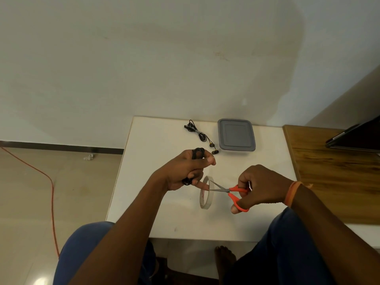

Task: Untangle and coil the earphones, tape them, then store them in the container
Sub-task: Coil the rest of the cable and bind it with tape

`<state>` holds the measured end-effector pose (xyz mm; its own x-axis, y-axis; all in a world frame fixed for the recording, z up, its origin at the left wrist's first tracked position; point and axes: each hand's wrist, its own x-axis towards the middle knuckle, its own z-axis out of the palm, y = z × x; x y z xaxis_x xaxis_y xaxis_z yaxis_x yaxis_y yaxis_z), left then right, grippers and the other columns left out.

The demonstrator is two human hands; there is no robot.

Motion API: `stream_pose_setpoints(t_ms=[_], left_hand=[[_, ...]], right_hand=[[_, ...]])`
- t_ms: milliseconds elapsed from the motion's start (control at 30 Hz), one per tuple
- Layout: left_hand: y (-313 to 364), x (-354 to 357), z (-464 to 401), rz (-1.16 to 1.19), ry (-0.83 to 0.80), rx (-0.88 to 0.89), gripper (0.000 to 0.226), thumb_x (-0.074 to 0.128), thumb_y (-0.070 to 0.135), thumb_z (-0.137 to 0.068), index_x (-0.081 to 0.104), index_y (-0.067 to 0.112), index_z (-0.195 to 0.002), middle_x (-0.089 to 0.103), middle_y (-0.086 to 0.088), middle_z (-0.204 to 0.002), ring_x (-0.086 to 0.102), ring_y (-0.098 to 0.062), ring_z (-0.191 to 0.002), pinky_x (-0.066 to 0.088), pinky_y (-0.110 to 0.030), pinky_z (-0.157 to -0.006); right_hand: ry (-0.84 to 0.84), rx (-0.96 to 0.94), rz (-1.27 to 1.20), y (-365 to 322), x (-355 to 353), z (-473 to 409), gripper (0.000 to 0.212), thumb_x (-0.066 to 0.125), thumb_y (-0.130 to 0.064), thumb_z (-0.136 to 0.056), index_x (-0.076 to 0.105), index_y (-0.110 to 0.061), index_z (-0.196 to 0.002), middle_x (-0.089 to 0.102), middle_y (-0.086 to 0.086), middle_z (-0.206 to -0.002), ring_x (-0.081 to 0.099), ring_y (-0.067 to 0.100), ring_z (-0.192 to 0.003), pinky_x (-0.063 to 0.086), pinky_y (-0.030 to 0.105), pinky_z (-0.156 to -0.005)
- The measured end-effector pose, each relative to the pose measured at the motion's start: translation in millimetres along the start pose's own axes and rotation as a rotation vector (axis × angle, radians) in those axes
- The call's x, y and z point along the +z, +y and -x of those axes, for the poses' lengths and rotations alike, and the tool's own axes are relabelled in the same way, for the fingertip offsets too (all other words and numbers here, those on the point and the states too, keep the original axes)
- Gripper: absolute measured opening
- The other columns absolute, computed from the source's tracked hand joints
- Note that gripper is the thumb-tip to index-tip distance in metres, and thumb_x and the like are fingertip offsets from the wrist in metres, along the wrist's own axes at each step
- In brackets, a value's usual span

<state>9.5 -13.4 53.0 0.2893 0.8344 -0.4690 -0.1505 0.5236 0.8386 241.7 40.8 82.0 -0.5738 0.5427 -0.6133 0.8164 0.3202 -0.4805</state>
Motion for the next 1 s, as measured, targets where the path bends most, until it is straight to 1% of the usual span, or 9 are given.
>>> stream_pose_setpoints(t_ms=[233, 300, 400, 467, 533, 700, 800, 900, 1000], left_hand=[[0, 1, 0, 0.003, -0.005, 0.0, 0.013, 0.056, 0.021, -0.099, 0.059, 0.008, -0.099, 0.03, 0.0, -0.043, 0.034, -0.012, -0.04, 0.056, -0.056, -0.084], [0, 1, 1, -0.016, 0.0, 0.01, 0.012, 0.055, 0.02, -0.099, 0.06, 0.009, -0.097, 0.031, 0.002, -0.042, 0.034, -0.012, -0.041, 0.055, -0.049, -0.08], [1, 2, 3, -0.048, 0.009, 0.029, 0.012, 0.054, 0.02, -0.1, 0.06, 0.011, -0.095, 0.032, 0.002, -0.041, 0.035, -0.012, -0.041, 0.051, -0.031, -0.061], [1, 2, 2, -0.048, 0.007, 0.023, 0.011, 0.054, 0.019, -0.1, 0.06, 0.01, -0.096, 0.032, 0.002, -0.042, 0.035, -0.012, -0.041, 0.054, -0.032, -0.061], [1, 3, 1, -0.036, -0.002, 0.017, 0.012, 0.055, 0.02, -0.1, 0.06, 0.01, -0.097, 0.032, 0.002, -0.042, 0.035, -0.012, -0.04, 0.057, -0.039, -0.069], [0, 3, 2, -0.032, 0.022, 0.029, 0.012, 0.054, 0.02, -0.1, 0.06, 0.012, -0.093, 0.03, 0.003, -0.041, 0.036, -0.013, -0.04, 0.041, -0.03, -0.059], [-1, 2, 2, 0.071, 0.026, 0.035, 0.013, 0.054, 0.023, -0.099, 0.061, 0.014, -0.091, 0.029, 0.004, -0.041, 0.036, -0.012, -0.041, 0.047, -0.035, -0.068], [-1, 1, 1, 0.236, 0.016, 0.041, 0.014, 0.054, 0.024, -0.099, 0.061, 0.015, -0.09, 0.029, 0.005, -0.039, 0.035, -0.011, -0.04, 0.049, -0.052, -0.084], [-1, 0, 1, 0.351, 0.018, 0.036, 0.013, 0.055, 0.023, -0.096, 0.06, 0.013, -0.09, 0.026, 0.005, -0.038, 0.033, -0.011, -0.039, 0.05, -0.065, -0.087]], right_hand=[[-0.003, -0.021, 0.029, -3, 4, -4, 0.046, 0.079, -0.059, -0.062, 0.07, -0.015, -0.069, 0.068, 0.006, -0.075, 0.063, 0.025, -0.078, 0.047, 0.022, -0.065], [-0.001, -0.033, 0.0, -4, 2, -3, 0.04, 0.08, -0.055, -0.064, 0.071, -0.016, -0.07, 0.068, 0.005, -0.073, 0.06, 0.019, -0.072, 0.045, 0.02, -0.062], [0.007, -0.05, -0.025, -4, 0, -2, 0.04, 0.08, -0.053, -0.064, 0.073, -0.015, -0.07, 0.068, 0.004, -0.069, 0.056, 0.012, -0.064, 0.044, 0.021, -0.061], [0.007, -0.058, -0.035, -2, 0, -3, 0.039, 0.08, -0.052, -0.065, 0.074, -0.014, -0.07, 0.068, 0.004, -0.068, 0.056, 0.011, -0.062, 0.043, 0.017, -0.058], [0.002, -0.066, -0.03, 0, 0, -4, 0.038, 0.08, -0.051, -0.066, 0.076, -0.014, -0.072, 0.067, 0.001, -0.065, 0.055, 0.008, -0.059, 0.04, 0.01, -0.053], [-0.001, -0.07, -0.009, 3, 0, -6, 0.032, 0.08, -0.047, -0.068, 0.078, -0.015, -0.077, 0.067, -0.004, -0.065, 0.054, 0.005, -0.059, 0.038, 0.012, -0.053], [0.006, -0.061, -0.007, 7, 0, -6, 0.027, 0.08, -0.046, -0.068, 0.077, -0.02, -0.073, 0.064, -0.011, -0.061, 0.055, 0.007, -0.06, 0.039, 0.013, -0.055], [0.022, -0.055, -0.021, 10, 0, -7, 0.024, 0.08, -0.047, -0.068, 0.074, -0.023, -0.069, 0.062, -0.013, -0.06, 0.055, 0.005, -0.059, 0.039, 0.011, -0.055], [0.071, -0.042, -0.067, 12, -2, -7, 0.024, 0.08, -0.048, -0.066, 0.073, -0.025, -0.065, 0.063, -0.012, -0.058, 0.056, 0.003, -0.057, 0.041, 0.013, -0.056]])
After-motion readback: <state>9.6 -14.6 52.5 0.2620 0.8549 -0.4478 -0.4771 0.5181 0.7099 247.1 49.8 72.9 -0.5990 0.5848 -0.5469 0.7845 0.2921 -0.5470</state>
